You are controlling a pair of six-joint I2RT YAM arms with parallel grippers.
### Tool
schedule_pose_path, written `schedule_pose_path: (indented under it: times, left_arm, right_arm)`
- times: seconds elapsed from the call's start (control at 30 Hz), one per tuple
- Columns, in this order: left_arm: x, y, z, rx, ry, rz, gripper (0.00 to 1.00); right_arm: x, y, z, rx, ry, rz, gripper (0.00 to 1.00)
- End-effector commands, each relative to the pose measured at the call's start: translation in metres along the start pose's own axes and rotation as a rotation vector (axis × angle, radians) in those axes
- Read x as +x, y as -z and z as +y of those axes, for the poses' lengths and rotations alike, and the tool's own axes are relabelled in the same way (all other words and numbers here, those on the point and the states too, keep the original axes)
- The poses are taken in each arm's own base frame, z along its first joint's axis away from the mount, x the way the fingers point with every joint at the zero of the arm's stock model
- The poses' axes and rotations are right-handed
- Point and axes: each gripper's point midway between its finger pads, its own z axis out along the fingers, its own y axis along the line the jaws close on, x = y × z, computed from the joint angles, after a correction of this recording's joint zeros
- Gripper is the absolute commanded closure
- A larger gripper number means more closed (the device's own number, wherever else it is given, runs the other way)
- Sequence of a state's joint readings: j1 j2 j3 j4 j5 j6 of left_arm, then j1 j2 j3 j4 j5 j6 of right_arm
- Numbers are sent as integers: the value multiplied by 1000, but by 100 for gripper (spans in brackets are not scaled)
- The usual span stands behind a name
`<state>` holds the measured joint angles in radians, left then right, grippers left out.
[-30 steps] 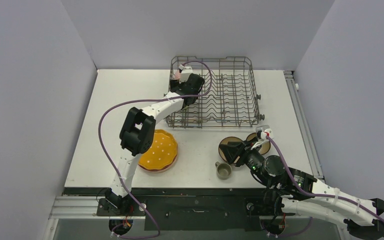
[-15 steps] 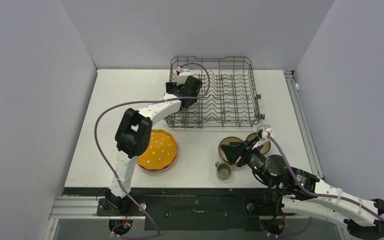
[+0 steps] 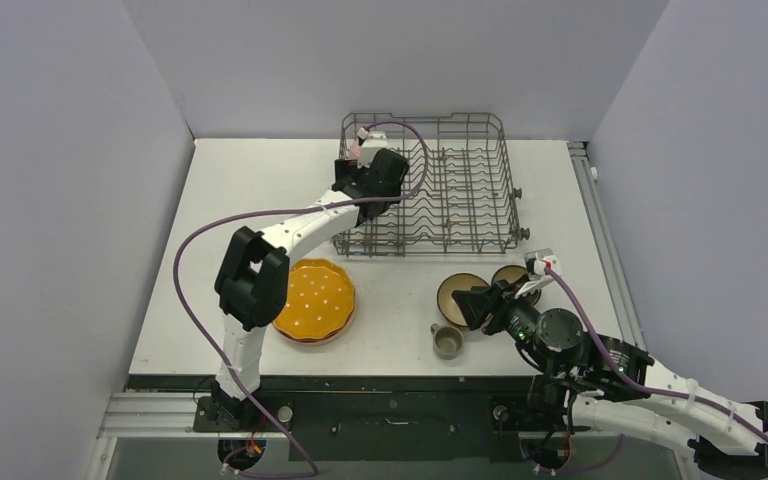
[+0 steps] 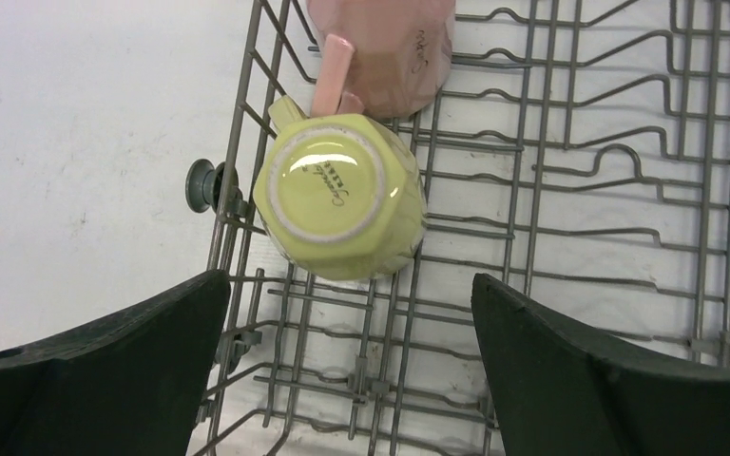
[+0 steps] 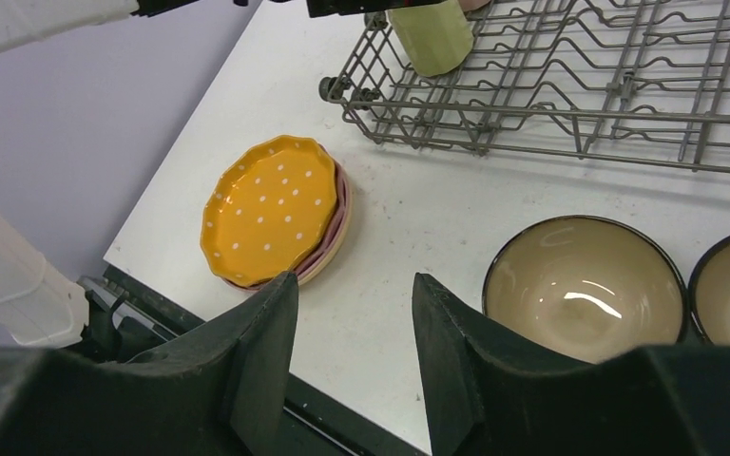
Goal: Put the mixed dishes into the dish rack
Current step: Turn the cup upside down in the dish rack, then pick up the cup at the center of the board.
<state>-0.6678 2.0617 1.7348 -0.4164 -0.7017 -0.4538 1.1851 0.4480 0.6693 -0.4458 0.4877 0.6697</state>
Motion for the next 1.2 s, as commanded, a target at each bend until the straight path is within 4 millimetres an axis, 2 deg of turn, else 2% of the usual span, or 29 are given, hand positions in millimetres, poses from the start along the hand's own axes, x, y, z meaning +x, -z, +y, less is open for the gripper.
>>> schedule_pose_path:
  times: [0.0, 0.13, 0.4, 0.57, 1.1, 1.13, 1.17]
  left_arm:
    - [-25, 37, -4, 69, -10, -39, 4]
    - [-24, 56, -9, 117, -38, -31, 4]
    - [-13, 97, -13, 235, -70, -8, 4]
    - [0, 121, -5, 294, -85, 20, 4]
    - [65, 196, 8, 616, -95, 112, 4]
    - [62, 202, 10, 635, -83, 99, 4]
    - [70, 206, 10, 655, -89, 115, 4]
  right_arm:
    - [-13, 7, -10, 81, 2, 1, 56]
    - [-14, 12, -17, 124, 8, 25, 56]
    - [7, 12, -30, 204, 32, 118, 56]
    - [22, 11, -38, 264, 57, 179, 56]
    - [79, 6, -61, 416, 78, 360, 57]
    - [82, 6, -63, 423, 81, 366, 57]
    - [85, 6, -65, 430, 79, 373, 57]
